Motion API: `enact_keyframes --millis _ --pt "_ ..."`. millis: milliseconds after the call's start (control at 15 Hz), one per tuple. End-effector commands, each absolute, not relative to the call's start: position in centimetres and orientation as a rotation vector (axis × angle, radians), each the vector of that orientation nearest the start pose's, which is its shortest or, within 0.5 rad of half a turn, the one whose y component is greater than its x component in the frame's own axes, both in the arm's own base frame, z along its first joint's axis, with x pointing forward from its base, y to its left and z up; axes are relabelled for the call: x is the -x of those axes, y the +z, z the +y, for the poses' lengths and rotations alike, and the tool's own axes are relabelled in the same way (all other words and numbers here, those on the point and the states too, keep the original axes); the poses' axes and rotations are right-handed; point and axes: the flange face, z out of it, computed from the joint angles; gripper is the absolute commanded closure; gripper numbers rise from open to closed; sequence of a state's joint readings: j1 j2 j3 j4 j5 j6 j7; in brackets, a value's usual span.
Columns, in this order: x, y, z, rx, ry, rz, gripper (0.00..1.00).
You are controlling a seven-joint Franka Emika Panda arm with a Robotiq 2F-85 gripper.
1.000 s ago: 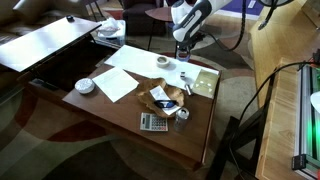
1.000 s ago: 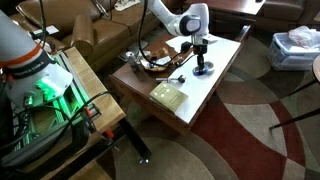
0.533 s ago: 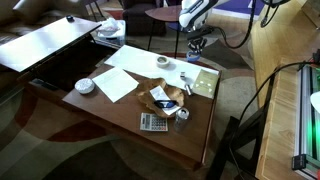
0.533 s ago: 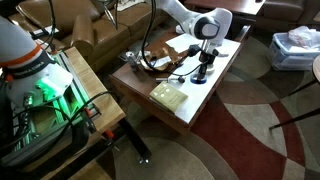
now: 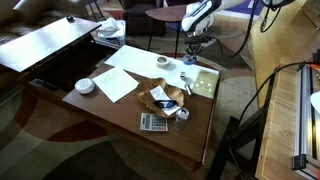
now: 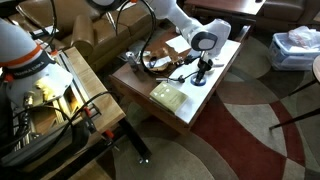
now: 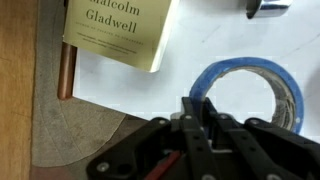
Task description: Put the blue tape next to the book
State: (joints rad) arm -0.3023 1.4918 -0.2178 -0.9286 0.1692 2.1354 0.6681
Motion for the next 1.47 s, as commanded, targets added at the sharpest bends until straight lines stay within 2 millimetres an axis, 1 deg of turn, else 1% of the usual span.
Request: enact_keyframes --millis 0,267,400,667,1067,1133,1200,1333,1400 --pt "-61.7 -8.9 -30.5 2.69 0.386 1.825 0.97" --pt "-59.8 -10.2 -31.2 2.661 0.452 1.874 0.97" --pt "-59.2 -10.7 -31.3 2.622 0.461 1.899 0.97" --pt "-59.0 -11.0 -31.0 2.549 0.479 1.947 0.97" --pt "-59.6 -11.0 -29.8 2.476 0.488 1.998 0.97" --pt "-59.7 -11.0 -29.8 2.47 0.498 2.006 0.62" --pt "-59.7 -10.9 -29.7 2.473 0.493 2.013 0.61" --pt "-59.9 -10.7 -29.7 2.472 0.478 2.026 0.48" --pt "-60.2 -10.4 -29.7 2.466 0.483 2.024 0.39"
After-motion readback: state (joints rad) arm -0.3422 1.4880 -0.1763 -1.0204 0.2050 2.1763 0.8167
